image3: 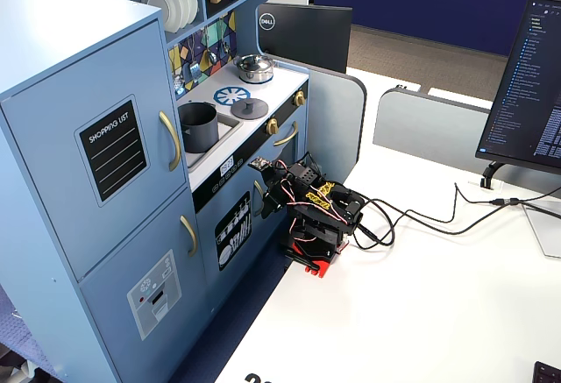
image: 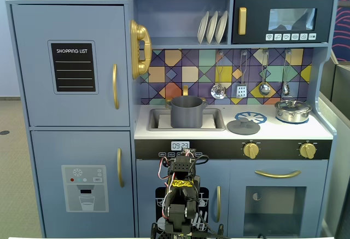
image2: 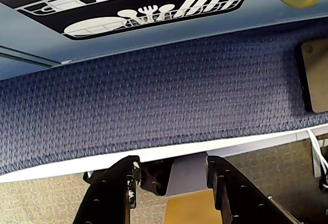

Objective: Pick up the lid from the counter and put it on the gray recipient

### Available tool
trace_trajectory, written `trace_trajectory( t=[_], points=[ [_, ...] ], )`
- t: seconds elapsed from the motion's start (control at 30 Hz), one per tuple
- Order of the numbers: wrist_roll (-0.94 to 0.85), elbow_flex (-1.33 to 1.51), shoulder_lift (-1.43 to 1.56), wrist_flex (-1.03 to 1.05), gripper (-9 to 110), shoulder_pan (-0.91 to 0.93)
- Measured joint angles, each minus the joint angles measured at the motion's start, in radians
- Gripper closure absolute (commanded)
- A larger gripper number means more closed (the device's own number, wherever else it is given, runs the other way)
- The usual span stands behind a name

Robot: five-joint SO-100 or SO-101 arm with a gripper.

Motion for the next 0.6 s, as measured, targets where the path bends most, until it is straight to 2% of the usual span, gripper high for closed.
trace_trajectory(
  t=[0.6],
  points=[
    [0.021, -0.058, -0.002, 0.011, 101, -0.015]
  ],
)
